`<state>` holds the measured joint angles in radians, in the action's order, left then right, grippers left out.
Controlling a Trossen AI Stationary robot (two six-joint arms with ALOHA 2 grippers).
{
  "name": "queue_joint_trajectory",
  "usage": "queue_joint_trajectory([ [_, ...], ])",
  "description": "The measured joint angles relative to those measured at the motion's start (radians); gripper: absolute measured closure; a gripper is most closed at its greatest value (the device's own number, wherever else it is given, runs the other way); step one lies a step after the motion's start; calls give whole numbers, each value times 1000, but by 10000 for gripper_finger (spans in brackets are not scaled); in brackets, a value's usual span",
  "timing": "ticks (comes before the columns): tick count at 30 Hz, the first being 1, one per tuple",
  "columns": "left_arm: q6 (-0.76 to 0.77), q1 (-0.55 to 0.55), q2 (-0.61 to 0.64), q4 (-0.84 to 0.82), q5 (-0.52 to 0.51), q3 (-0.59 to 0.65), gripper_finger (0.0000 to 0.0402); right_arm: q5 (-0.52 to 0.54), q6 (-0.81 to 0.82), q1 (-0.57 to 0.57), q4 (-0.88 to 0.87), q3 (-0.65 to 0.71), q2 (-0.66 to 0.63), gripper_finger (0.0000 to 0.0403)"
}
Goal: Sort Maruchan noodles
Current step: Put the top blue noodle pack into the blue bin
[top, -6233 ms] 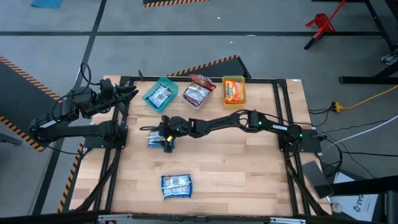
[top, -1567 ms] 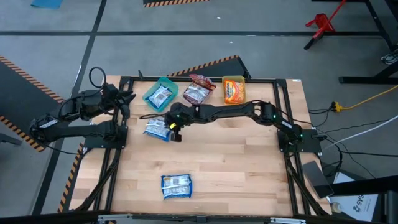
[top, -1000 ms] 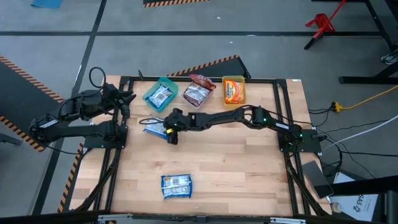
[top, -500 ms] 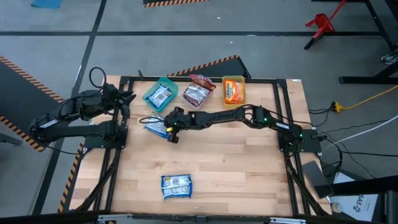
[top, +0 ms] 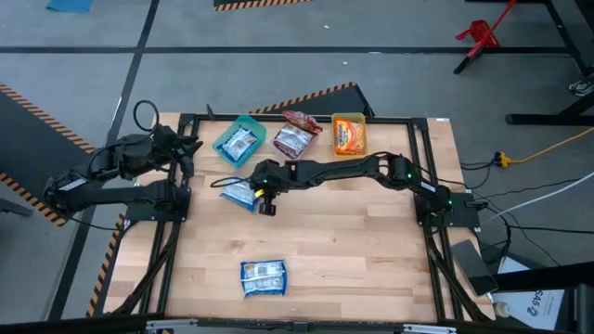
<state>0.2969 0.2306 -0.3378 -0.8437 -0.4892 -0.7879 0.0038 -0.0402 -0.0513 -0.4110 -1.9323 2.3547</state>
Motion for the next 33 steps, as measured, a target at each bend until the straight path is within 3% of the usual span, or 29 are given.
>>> queue_joint_trajectory([
  [7, -2, 0, 0, -5, 0, 0, 301, -6, -23, 13, -148, 1, -39, 403],
  [11, 15, 0, 0, -3, 9, 29, 301, -60, -44, 13, -220, 0, -40, 385],
  [14, 34, 0, 0, 0, 26, 74, 301, -76, -53, 13, -223, 0, -38, 344],
  [17, 63, 0, 0, 36, 62, 138, 301, -70, -71, 13, -177, -1, -29, 278],
  [22, 122, 0, -5, 167, 147, 242, 301, 62, -147, 8, -106, -1, -11, 156],
  [25, 222, 0, -21, 215, 191, 287, 301, 99, -153, -11, -98, 0, 3, 105],
  [29, 343, -2, -44, 220, 196, 326, 301, 57, -150, -33, -58, -3, 12, 72],
  [33, 380, -3, -85, 223, 196, 357, 301, 1, -151, -48, -20, -1, 43, 69],
])
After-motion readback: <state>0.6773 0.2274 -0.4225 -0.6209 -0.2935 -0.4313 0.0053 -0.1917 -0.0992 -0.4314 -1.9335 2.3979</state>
